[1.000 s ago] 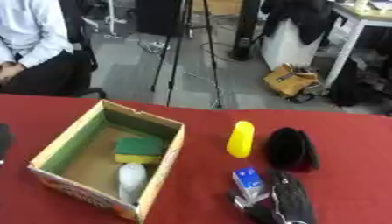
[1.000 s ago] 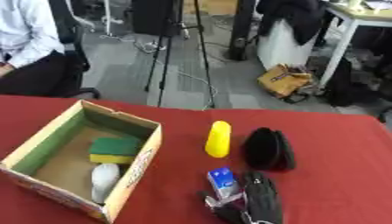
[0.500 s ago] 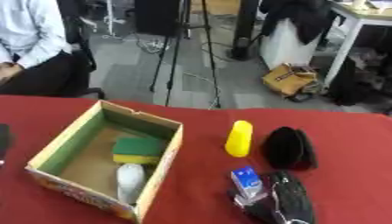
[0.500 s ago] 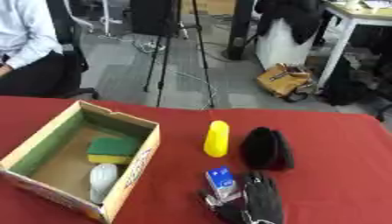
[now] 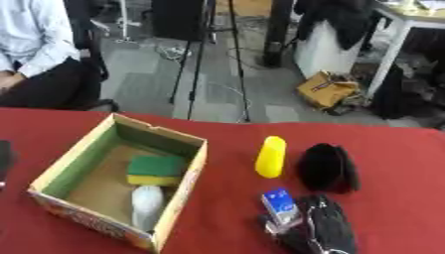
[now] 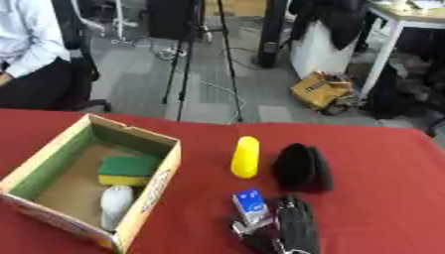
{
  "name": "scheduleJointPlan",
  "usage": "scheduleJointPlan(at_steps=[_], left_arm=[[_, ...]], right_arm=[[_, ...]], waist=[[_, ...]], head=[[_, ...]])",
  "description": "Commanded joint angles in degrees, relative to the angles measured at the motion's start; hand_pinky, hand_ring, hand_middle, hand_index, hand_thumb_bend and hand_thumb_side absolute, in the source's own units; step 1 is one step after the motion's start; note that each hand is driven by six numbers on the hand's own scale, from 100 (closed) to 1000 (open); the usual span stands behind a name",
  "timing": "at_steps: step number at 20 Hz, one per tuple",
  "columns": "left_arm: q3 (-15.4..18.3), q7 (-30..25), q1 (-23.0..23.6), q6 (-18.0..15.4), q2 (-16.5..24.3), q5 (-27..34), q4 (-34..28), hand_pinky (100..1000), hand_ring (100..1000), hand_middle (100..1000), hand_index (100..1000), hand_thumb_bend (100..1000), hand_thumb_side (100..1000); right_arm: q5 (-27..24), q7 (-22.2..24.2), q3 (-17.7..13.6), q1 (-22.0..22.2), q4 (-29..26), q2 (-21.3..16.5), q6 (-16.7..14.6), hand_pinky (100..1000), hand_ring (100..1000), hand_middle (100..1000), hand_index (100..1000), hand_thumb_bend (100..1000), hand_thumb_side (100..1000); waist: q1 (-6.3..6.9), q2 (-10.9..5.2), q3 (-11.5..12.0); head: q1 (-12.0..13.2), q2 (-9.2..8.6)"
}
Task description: Pick up objects on the table and place them in the box.
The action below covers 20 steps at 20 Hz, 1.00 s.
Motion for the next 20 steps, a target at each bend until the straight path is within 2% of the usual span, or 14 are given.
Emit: scheduleJointPlan(at_steps=[1,3,4,9,14,20], left_arm=[[-0.3,-0.3,-0.8,0.0,-0.3,0.2,-1.0,984,927,927,845,100,894],[-0.3,-0.4,-0.8,0.0,-0.3,0.2,-1.0,985,928,928,845,100,894],[-0.3,-0.4,-0.8,0.0,-0.3,0.2,-1.0,986,929,929,845,100,896],[-0.3,-0.6,-0.7,0.2,-0.3,0.3,-1.0,986,929,929,845,100,896],[-0.2,-0.6,-0.7,0.2,-0.3,0.3,-1.0,987,929,930,845,100,895],[-0.2,-0.6,-0.8,0.2,-0.3,0.3,-1.0,987,930,930,846,100,894]], right_arm=[[1.0,-0.5,0.5,-0.4,0.0,-0.2,-0.3,997,1000,811,853,730,944],[1.4,-0.9,0.4,-0.4,0.0,-0.2,-0.4,991,1000,784,845,711,928],[1.6,-1.2,0.4,-0.5,0.0,-0.2,-0.4,988,1000,772,833,663,918],[2.0,-1.8,0.2,-0.5,-0.1,-0.1,-0.5,985,1000,763,823,648,904],[1.8,-2.2,0.1,-0.5,-0.3,-0.1,-0.2,977,1000,726,798,555,873],[1.4,-2.3,0.0,-0.5,-0.4,-0.2,0.1,974,1000,715,794,526,854]], waist=[[0.25,-0.90,0.0],[0.21,-0.90,0.0],[0.19,-0.90,0.0],[0.13,-0.93,-0.1],[0.15,-0.95,-0.1],[0.13,-0.98,-0.1]], head=[[-0.2,-0.76],[-0.2,-0.89],[-0.2,-0.91],[-0.2,-0.82],[-0.2,-0.86],[-0.2,-0.84]])
